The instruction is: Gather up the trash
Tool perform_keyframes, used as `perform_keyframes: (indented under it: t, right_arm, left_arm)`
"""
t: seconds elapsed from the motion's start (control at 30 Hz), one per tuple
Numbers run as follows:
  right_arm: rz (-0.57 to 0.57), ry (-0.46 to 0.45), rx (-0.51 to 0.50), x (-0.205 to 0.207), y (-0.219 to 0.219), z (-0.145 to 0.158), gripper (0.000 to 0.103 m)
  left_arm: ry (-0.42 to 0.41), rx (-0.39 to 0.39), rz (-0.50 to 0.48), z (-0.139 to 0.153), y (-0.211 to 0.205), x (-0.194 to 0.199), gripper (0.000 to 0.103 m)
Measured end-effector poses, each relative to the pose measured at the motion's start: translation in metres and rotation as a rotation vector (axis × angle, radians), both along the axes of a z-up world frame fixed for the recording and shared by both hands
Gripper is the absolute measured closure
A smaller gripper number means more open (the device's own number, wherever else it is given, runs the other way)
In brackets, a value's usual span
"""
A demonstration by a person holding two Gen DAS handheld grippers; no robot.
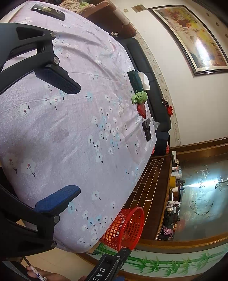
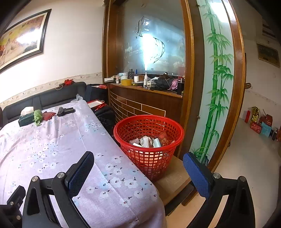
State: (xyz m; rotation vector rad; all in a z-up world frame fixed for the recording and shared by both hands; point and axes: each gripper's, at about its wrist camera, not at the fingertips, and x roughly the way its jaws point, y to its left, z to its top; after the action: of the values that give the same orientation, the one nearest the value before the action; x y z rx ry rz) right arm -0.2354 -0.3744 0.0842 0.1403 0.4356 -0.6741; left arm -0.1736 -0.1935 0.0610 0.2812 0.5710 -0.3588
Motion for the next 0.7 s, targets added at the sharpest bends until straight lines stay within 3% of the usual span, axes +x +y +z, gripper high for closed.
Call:
perform_keyframes:
  t: [0.7]
  right_arm:
    - [0.012, 0.018, 0.004, 0.0048, 0.0021, -0.0015, 0.000]
  left_arm:
    - [0.007, -0.008, 0.008, -0.0005, 0.0021, 0.0018, 0.000]
